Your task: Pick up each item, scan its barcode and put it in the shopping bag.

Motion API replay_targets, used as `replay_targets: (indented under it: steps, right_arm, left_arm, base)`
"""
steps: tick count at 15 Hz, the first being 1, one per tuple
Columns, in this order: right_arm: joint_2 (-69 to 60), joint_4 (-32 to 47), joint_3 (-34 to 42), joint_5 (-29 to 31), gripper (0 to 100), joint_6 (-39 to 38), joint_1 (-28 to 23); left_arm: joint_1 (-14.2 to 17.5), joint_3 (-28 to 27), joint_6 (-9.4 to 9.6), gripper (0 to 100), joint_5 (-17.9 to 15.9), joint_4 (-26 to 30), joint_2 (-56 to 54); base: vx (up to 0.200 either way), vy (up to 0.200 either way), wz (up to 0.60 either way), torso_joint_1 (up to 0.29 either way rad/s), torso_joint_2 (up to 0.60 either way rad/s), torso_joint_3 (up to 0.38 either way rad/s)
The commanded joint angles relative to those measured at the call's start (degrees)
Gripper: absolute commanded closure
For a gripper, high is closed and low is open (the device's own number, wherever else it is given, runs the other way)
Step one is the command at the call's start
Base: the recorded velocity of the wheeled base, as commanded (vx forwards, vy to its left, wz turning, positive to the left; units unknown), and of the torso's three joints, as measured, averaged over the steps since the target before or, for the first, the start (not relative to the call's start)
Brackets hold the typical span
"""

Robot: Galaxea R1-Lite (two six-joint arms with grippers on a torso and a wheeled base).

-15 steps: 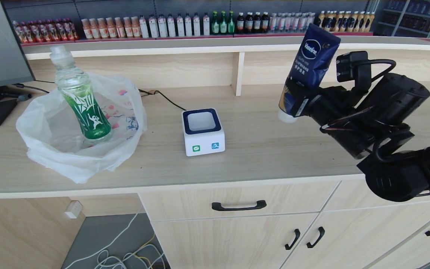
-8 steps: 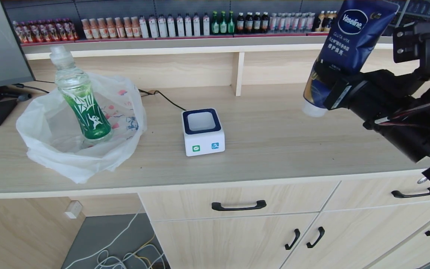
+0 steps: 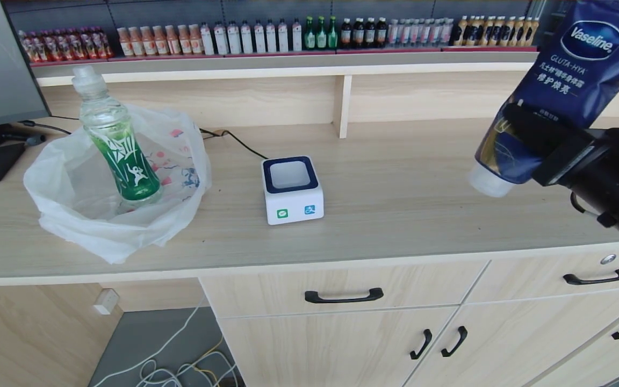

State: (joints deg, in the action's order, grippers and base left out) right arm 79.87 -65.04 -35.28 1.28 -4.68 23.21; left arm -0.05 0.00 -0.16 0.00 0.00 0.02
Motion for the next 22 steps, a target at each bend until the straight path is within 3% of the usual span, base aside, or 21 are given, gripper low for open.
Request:
replay_targets:
  steps: [1, 6, 9, 11, 15, 17, 19, 22]
  right_arm:
    - [-3.4, -0.2, 5.1, 0.0, 100, -0.5, 0.1]
    - [-8.1, 0.0, 9.7, 0.1, 100, 12.9, 11.2]
    - [-9.1, 0.0, 12.2, -0.9, 100, 18.4, 13.3]
    - [-8.7, 0.2, 14.3, -6.7, 100, 24.3, 13.8]
    - [-5.9, 0.1, 13.8, -10.4, 100, 36.4, 19.3]
    - [-4.1, 0.2, 11.6, -13.1, 100, 40.5, 19.7]
    - [-2.0, -0.4, 8.4, -12.9, 100, 53.5, 19.7]
    - [-2.0, -2.2, 9.1, -13.1, 100, 60.6, 23.1]
  left_arm:
    - [0.0, 0.0, -0.02, 0, 0.0, 0.0, 0.0]
    - [0.0, 0.0, -0.02, 0, 0.0, 0.0, 0.0]
    - [0.0, 0.0, -0.02, 0, 0.0, 0.0, 0.0]
    - [0.0, 0.0, -0.02, 0, 0.0, 0.0, 0.0]
    - [0.0, 0.0, -0.02, 0, 0.0, 0.0, 0.0]
    - [0.0, 0.0, -0.02, 0, 0.0, 0.0, 0.0]
    - [0.0, 0.0, -0.02, 0, 0.0, 0.0, 0.0]
    - [0.0, 0.0, -0.02, 0, 0.0, 0.0, 0.0]
  base:
    - [0.000, 0.000, 0.00, 0.000, 0.00, 0.000]
    - [0.000, 0.000, 0.00, 0.000, 0.00, 0.000]
    - [0.000, 0.000, 0.00, 0.000, 0.00, 0.000]
    - [0.000, 0.000, 0.00, 0.000, 0.00, 0.000]
    - [0.000, 0.000, 0.00, 0.000, 0.00, 0.000]
    - [0.000, 0.000, 0.00, 0.000, 0.00, 0.000]
    - [0.000, 0.000, 0.00, 0.000, 0.00, 0.000]
    - [0.000, 0.000, 0.00, 0.000, 0.00, 0.000]
